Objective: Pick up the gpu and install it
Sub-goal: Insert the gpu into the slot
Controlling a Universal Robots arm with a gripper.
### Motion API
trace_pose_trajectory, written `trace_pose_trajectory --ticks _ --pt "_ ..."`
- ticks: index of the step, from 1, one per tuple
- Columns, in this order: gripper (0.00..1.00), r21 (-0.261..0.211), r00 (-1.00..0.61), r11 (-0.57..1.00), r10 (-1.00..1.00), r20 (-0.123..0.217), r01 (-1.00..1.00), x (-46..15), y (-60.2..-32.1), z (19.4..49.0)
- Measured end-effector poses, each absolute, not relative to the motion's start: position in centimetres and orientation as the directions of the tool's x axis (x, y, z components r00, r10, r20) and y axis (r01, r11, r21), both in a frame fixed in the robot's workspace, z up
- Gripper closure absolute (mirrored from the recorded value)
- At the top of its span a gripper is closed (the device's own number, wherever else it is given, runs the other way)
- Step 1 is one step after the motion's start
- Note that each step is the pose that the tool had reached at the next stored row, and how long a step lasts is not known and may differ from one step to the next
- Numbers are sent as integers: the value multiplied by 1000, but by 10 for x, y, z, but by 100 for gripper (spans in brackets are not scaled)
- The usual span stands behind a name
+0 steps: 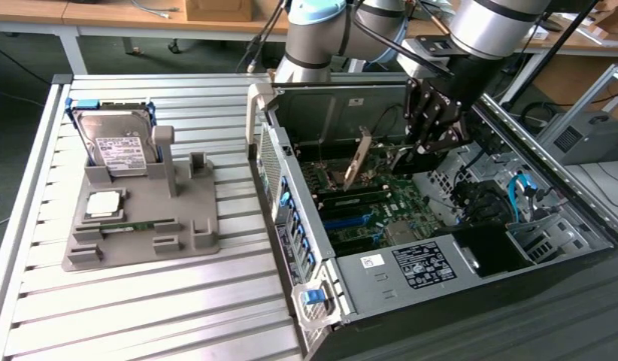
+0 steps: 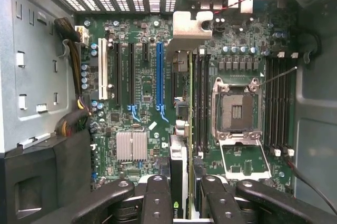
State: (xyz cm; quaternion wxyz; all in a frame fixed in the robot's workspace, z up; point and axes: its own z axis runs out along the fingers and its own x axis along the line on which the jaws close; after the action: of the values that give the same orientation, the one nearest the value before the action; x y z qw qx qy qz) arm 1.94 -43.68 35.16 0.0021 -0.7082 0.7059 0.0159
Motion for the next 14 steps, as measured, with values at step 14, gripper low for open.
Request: trace_pose_trajectory --ticks 14 --pt "73 19 3 -3 -1000 -25 -1000 12 -437 346"
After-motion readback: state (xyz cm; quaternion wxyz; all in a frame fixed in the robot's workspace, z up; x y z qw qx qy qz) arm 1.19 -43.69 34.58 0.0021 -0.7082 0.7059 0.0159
